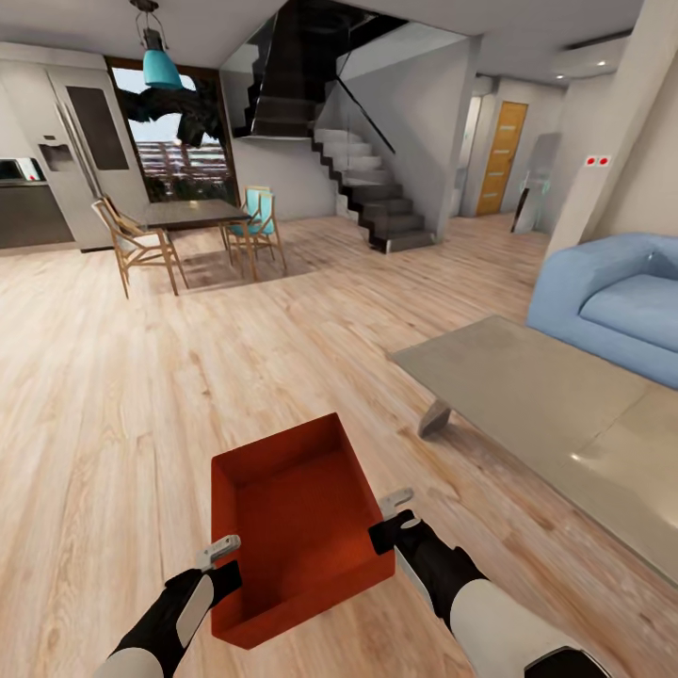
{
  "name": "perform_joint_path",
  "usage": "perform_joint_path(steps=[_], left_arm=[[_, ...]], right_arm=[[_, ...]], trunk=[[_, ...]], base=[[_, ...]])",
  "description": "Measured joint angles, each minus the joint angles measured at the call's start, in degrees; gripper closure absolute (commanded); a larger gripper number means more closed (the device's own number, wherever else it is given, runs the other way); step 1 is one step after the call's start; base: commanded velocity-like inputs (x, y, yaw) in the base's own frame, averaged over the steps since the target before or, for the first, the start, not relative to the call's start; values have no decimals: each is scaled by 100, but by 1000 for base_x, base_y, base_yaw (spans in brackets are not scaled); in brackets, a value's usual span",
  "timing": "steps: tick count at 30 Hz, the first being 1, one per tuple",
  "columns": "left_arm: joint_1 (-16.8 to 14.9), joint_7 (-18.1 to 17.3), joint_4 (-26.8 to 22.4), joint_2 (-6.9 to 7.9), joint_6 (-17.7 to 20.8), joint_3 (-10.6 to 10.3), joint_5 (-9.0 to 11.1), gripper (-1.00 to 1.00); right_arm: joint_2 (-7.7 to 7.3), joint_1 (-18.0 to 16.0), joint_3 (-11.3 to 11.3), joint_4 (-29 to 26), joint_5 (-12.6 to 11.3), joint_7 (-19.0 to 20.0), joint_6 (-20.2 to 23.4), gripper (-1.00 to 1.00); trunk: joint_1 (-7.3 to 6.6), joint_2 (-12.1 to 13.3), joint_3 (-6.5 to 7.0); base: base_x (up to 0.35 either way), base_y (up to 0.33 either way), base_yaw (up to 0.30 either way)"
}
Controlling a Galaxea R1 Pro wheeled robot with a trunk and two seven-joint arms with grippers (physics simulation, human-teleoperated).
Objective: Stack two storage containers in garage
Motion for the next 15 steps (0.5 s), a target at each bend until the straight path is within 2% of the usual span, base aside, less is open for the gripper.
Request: perform_joint_path(steps=[15], left_arm=[[0, 0, 1, 0, 0, 1, 0, 100]], right_arm=[[0, 0, 0, 0, 1, 1, 1, 100]], trunk=[[0, 0, 0]], base=[[333, 188, 0]])
